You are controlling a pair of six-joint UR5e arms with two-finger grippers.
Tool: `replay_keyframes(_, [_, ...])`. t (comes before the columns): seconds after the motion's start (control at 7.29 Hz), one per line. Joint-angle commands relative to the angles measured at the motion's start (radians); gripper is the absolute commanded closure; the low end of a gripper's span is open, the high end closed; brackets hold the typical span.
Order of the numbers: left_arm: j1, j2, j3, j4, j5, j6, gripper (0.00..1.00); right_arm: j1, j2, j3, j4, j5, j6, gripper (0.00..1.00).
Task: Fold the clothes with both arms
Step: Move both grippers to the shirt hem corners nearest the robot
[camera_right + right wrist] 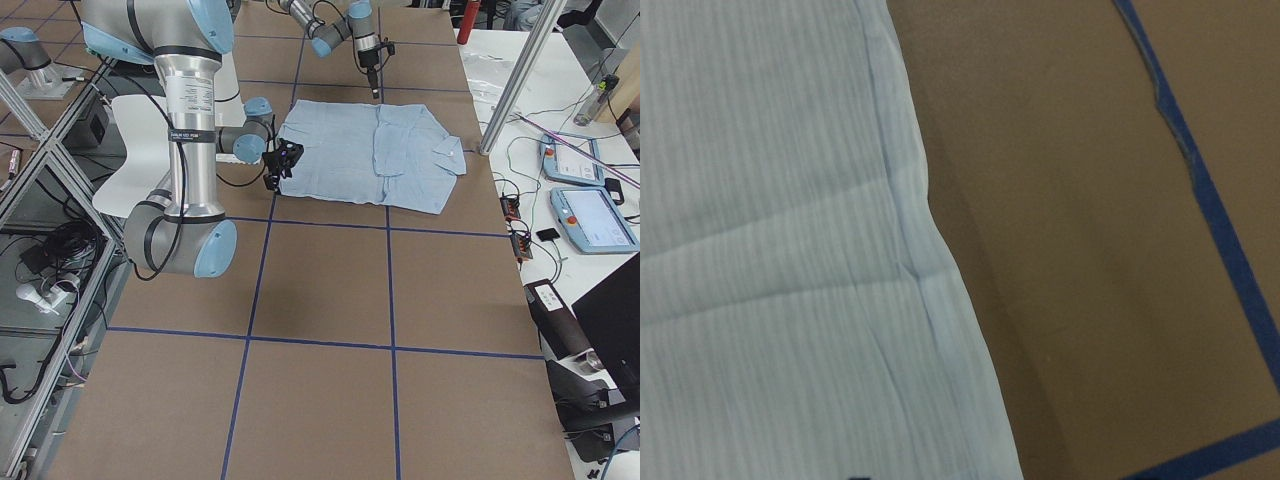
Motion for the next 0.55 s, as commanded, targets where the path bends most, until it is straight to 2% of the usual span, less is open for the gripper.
replay_keyframes(0.0, [0.0, 0.0, 0.002, 0.0, 0.001, -0.003, 0.11, -0.021, 0.001, -0.009, -0.022, -0.004, 0.0, 0.35])
replay_keyframes(0.14, [0.0, 0.0, 0.0, -0.002, 0.0, -0.01, 0.11, -0.022, 0.001, -0.015, -0.022, -0.004, 0.0, 0.4])
replay_keyframes(0.41, [0.002, 0.0, 0.0, -0.002, 0.0, -0.017, 0.11, -0.022, 0.016, -0.026, -0.022, -0.005, -0.001, 0.43])
